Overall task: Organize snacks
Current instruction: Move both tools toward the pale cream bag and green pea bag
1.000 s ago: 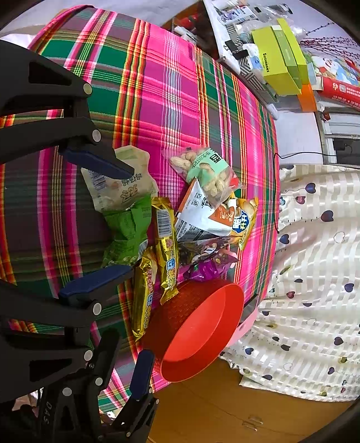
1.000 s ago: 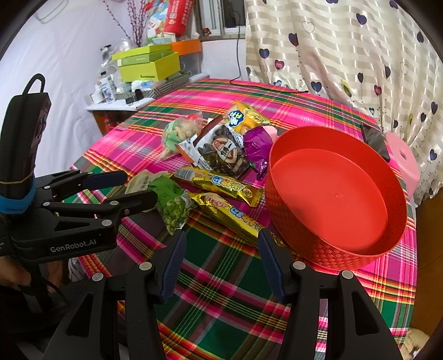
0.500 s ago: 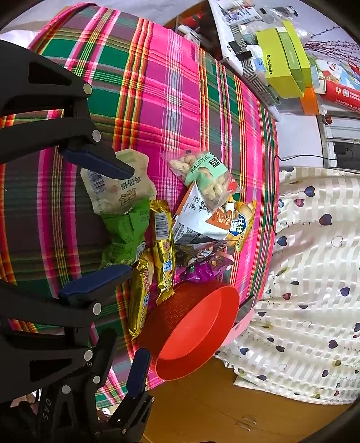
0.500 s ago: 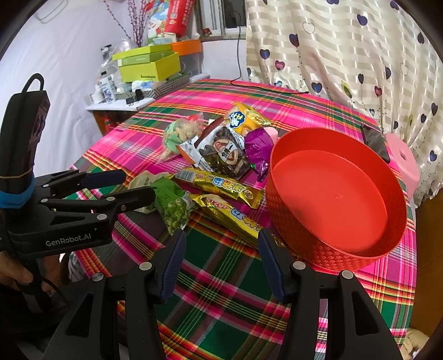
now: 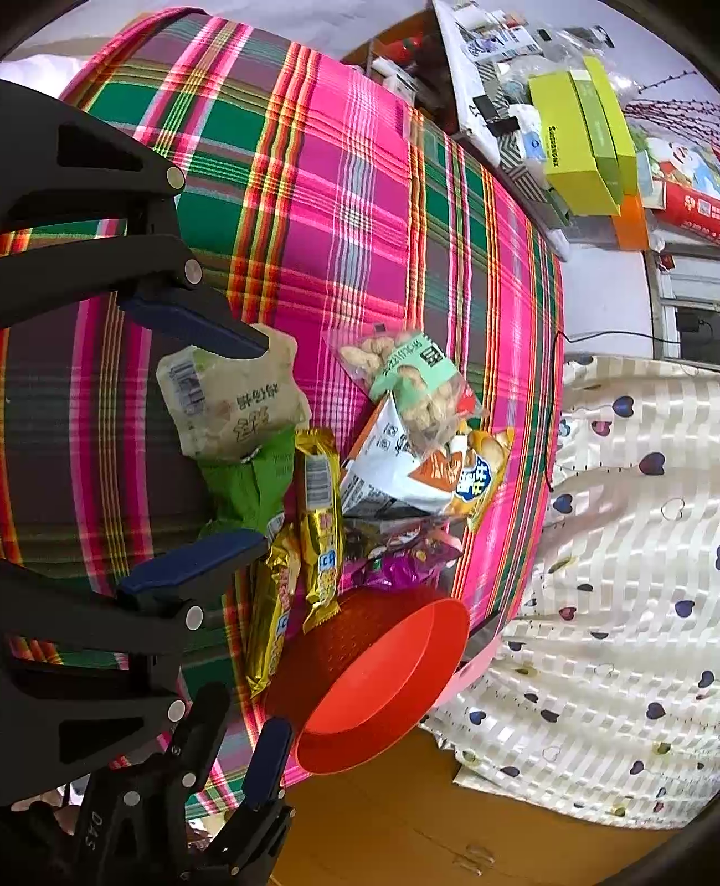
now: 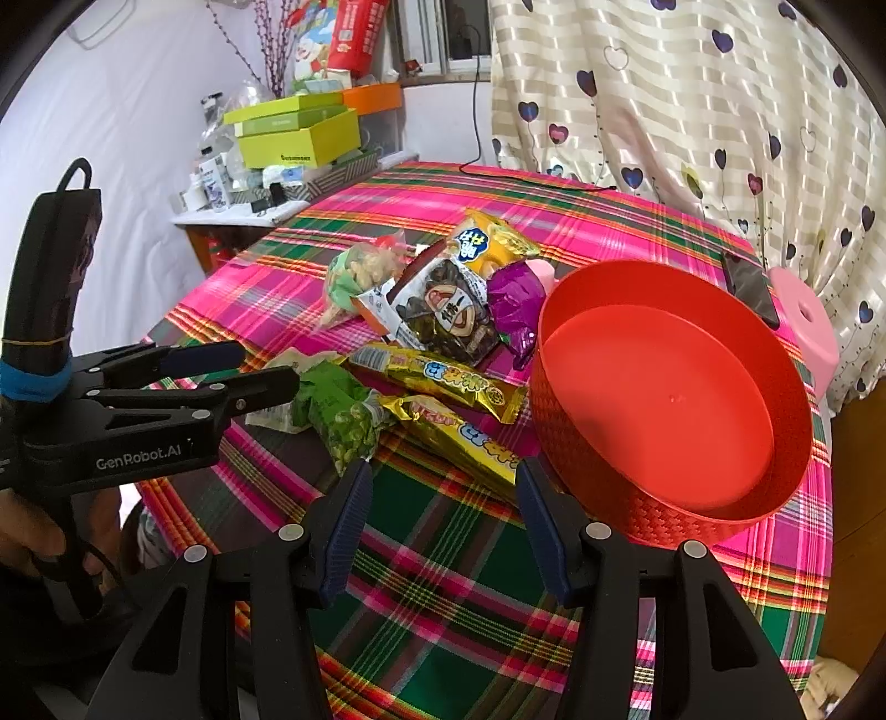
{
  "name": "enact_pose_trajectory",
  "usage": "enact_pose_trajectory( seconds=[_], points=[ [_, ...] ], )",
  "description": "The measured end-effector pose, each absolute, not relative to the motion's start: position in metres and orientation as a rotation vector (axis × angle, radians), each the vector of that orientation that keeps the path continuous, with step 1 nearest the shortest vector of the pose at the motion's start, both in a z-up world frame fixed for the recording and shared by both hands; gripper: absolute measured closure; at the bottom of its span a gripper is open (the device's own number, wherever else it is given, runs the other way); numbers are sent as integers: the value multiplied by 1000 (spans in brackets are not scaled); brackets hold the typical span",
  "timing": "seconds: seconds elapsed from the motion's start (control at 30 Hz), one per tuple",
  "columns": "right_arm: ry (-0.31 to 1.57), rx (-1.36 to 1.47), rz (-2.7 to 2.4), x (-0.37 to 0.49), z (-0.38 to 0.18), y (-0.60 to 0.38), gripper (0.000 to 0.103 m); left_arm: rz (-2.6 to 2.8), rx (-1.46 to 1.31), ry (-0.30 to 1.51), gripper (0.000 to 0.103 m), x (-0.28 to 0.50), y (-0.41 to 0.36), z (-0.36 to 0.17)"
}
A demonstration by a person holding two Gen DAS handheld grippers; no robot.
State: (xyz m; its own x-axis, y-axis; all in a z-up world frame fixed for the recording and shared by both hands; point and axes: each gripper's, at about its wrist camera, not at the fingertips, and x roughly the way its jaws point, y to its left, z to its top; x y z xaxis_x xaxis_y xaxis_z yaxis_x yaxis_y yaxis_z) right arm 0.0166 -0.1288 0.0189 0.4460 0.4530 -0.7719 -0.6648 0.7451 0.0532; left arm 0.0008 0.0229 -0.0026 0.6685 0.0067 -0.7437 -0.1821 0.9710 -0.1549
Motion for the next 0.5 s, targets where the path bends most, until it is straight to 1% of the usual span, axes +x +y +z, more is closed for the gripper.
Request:
enact_pose_trajectory(
  seconds=[0.5],
  points=[
    [843, -274, 700, 27, 20, -110, 50, 144, -252, 824, 38, 9, 46, -4]
  ],
)
